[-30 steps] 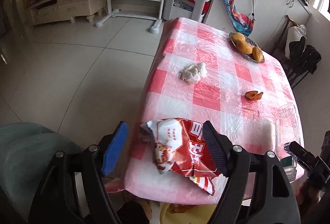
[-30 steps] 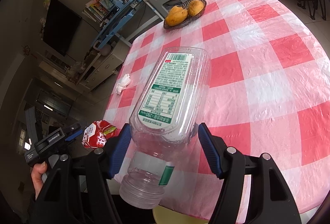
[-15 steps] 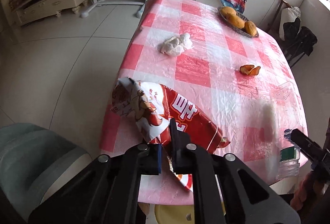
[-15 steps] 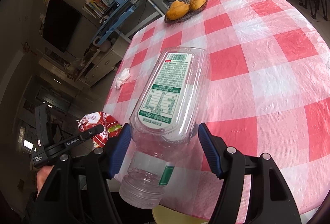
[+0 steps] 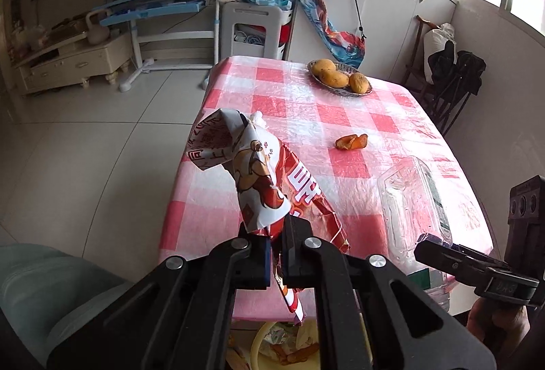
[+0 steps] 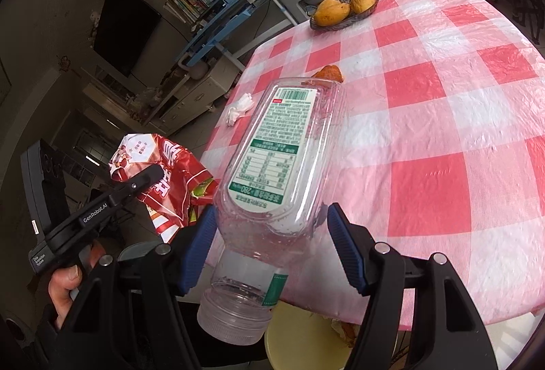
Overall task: Collect trash
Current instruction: 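Carry the chip bag and bottle over the yellow basin and open both grippers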
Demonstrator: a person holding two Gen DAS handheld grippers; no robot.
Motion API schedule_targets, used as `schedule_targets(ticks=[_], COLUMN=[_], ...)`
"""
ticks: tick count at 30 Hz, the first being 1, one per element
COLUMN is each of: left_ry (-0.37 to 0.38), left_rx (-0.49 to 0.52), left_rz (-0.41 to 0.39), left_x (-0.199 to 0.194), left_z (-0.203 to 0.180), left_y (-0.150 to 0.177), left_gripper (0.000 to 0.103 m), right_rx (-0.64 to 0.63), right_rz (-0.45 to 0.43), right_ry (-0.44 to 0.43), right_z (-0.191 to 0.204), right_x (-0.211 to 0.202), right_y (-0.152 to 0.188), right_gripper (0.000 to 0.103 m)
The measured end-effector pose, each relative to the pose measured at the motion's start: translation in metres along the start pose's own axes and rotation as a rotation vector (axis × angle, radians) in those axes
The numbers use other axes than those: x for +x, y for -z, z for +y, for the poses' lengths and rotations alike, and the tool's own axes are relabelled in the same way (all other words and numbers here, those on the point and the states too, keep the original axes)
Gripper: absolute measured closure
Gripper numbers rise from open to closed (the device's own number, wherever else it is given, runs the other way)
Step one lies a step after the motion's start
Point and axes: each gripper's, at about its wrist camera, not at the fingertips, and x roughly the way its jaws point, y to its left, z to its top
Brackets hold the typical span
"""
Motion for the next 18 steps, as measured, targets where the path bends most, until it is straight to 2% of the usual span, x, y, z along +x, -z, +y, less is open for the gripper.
schedule_targets(ticks=[10,18], left_ry=[0.015,0.035], left_rx=[0.044,0.043], left_rz=[-0.033,-0.034], left_x=[-0.032,-0.047], left_z=[-0.014,-0.017], left_y=[0.026,0.048], left_gripper=[0.099,0.099], right_rx=[-0.051,-0.102], right_rz=[0.0,0.089], right_ry=[-0.015,0.024], right_z=[0.023,0.036], right_x=[-0.011,-0.002], right_y=[0.037,0.073], right_gripper=[0.038,0.038])
